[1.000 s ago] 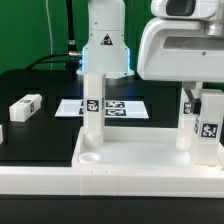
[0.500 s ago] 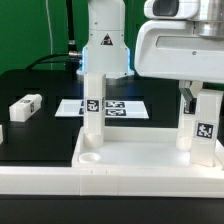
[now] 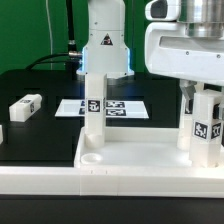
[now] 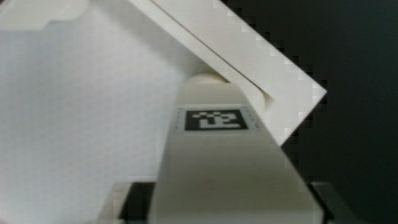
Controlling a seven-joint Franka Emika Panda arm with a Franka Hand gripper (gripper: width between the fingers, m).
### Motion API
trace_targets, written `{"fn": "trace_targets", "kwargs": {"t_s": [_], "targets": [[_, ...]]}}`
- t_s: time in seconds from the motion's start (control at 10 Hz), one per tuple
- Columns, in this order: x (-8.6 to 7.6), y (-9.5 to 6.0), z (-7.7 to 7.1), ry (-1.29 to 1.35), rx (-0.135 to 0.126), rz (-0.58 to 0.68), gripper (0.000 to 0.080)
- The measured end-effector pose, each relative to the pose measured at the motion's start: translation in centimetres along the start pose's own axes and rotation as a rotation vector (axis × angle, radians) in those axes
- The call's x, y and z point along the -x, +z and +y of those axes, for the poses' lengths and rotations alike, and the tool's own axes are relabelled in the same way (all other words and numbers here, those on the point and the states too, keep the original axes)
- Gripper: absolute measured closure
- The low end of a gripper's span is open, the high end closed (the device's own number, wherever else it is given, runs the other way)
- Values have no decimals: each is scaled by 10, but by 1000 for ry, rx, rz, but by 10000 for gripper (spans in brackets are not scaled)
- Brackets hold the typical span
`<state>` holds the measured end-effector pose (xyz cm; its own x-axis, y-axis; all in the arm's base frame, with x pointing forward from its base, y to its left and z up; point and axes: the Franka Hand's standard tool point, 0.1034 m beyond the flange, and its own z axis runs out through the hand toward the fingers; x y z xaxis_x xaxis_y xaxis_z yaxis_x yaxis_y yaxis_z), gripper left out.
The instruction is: Assemble desk
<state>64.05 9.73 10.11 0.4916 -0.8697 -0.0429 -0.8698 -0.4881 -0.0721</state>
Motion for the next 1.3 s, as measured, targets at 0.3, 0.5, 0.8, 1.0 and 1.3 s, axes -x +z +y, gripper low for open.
{"fn": "trace_targets", "kwargs": {"t_s": [0.3, 0.5, 0.8, 1.0, 1.3], "targets": [[1, 0, 0, 272, -10, -6, 509], [1, 0, 0, 347, -11, -6, 508], [4, 1, 1, 270, 2, -12, 196], [6, 0, -1, 47, 13, -5, 164], [9, -2, -5, -206, 10, -4, 151]]}}
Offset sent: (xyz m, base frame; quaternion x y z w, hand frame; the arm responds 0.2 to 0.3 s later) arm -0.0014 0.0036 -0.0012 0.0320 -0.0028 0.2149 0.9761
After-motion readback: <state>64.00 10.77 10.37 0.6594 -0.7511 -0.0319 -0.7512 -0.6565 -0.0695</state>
